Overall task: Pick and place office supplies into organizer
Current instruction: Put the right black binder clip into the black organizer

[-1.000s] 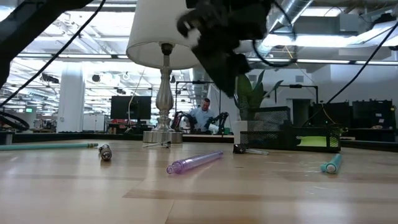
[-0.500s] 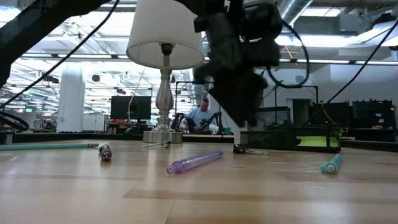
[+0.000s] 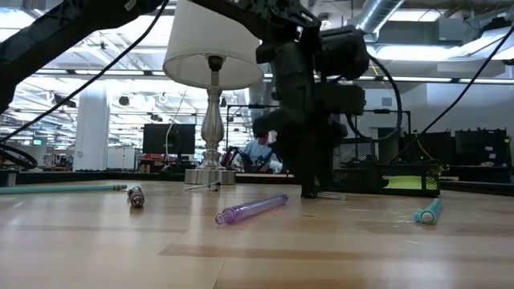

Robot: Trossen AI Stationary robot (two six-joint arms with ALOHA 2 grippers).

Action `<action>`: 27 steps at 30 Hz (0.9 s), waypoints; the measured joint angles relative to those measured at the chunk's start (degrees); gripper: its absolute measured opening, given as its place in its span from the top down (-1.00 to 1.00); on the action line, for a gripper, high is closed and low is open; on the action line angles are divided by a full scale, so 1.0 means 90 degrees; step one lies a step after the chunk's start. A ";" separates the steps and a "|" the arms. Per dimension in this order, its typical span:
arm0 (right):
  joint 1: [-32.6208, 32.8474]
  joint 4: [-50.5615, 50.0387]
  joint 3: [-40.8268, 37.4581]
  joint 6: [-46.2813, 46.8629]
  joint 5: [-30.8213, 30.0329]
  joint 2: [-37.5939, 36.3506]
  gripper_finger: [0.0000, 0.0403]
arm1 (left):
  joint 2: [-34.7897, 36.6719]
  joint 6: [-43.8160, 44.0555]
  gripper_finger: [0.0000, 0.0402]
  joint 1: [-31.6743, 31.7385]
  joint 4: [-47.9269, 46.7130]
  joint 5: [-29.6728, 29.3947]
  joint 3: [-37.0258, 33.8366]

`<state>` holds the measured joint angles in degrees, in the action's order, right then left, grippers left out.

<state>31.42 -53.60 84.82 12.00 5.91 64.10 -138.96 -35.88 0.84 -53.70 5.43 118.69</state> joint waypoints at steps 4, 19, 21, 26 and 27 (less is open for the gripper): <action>0.0000 0.0002 0.0000 0.0001 -0.0027 0.0000 0.44 | 0.0000 0.0138 -0.25 0.0062 -0.0211 0.0113 0.0000; 0.0000 0.0002 0.0000 0.0001 -0.0048 0.0000 0.44 | 0.0000 0.0135 0.09 0.0075 -0.0087 0.0151 0.0000; 0.0000 0.0002 0.0000 0.0001 -0.0049 0.0000 0.44 | 0.0000 0.0191 0.15 0.0075 -0.0090 0.0152 0.0000; 0.0000 0.0005 0.0000 0.0001 -0.0049 -0.0002 0.44 | 0.0000 0.0290 0.23 0.0077 -0.0089 0.0199 0.0000; 0.0000 0.0002 0.0000 0.0001 -0.0048 0.0000 0.44 | 0.0000 0.0308 0.23 0.0077 -0.0089 0.0199 0.0000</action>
<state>31.42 -53.58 84.82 12.01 5.48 64.09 -138.96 -33.10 1.54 -54.50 7.22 118.69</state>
